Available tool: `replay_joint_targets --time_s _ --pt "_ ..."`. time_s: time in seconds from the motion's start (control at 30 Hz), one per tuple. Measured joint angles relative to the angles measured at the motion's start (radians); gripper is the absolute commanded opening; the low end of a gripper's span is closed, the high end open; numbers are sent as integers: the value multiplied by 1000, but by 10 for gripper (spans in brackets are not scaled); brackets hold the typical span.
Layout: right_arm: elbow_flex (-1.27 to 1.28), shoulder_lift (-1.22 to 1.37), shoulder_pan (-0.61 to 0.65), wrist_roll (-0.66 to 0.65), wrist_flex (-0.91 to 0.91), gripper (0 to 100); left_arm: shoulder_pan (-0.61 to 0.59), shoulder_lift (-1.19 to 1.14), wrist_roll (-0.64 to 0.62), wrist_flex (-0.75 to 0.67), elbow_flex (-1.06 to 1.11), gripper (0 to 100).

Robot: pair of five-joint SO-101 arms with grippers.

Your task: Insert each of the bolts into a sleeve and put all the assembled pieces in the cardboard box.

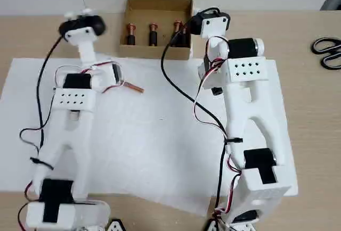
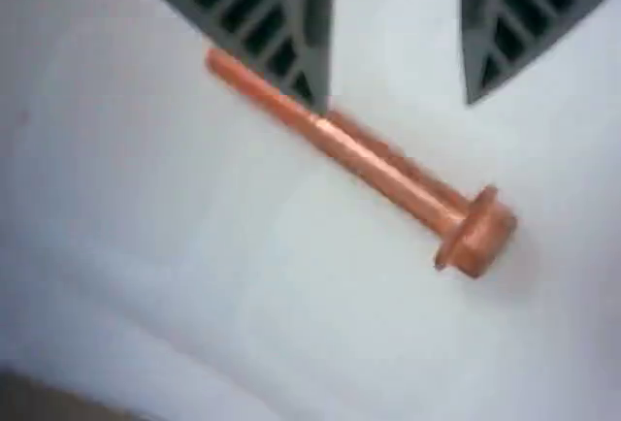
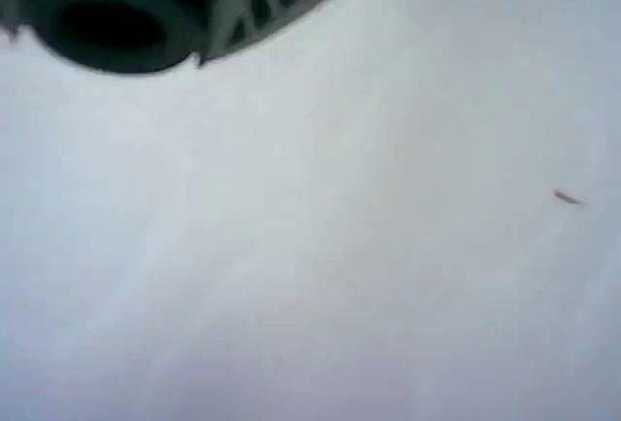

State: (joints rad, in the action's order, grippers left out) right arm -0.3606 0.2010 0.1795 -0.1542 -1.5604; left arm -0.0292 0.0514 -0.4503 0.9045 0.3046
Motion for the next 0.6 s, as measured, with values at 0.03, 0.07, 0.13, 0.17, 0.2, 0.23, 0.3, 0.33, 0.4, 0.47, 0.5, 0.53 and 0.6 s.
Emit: replay_joint_targets --time_s 0.03,0.07,0.13,0.17,0.2,0.23,0.3,0.33,0.4,0.47,0.5,0.53,0.6 --pt "0 0 0 0 -5 4 3 -28 -72 -14 0 77" --pt "0 0 0 0 -9 4 3 -55 -143 -20 -3 83" --pt "0 0 -2 0 -9 4 2 -129 -256 -26 -34 109" --pt "0 0 -2 0 -9 4 2 -166 -299 -26 -55 126" --pt "0 0 -2 0 -9 4 2 -203 -338 -21 -83 144" --pt "0 0 0 0 -9 4 2 -239 -373 0 -117 159" --pt "0 0 0 0 -9 4 2 -308 -434 64 -198 180" --pt "0 0 0 0 -9 4 2 -339 -459 101 -245 182" --pt "0 0 -2 0 -9 4 2 -404 -493 172 -348 181" --pt "0 0 -2 0 -9 4 2 -471 -511 233 -450 181" --pt "0 0 -2 0 -9 4 2 -506 -520 258 -494 181" --pt "0 0 0 0 -9 4 2 -542 -529 276 -534 181" --pt "0 0 0 0 -9 4 2 -617 -542 302 -606 181"
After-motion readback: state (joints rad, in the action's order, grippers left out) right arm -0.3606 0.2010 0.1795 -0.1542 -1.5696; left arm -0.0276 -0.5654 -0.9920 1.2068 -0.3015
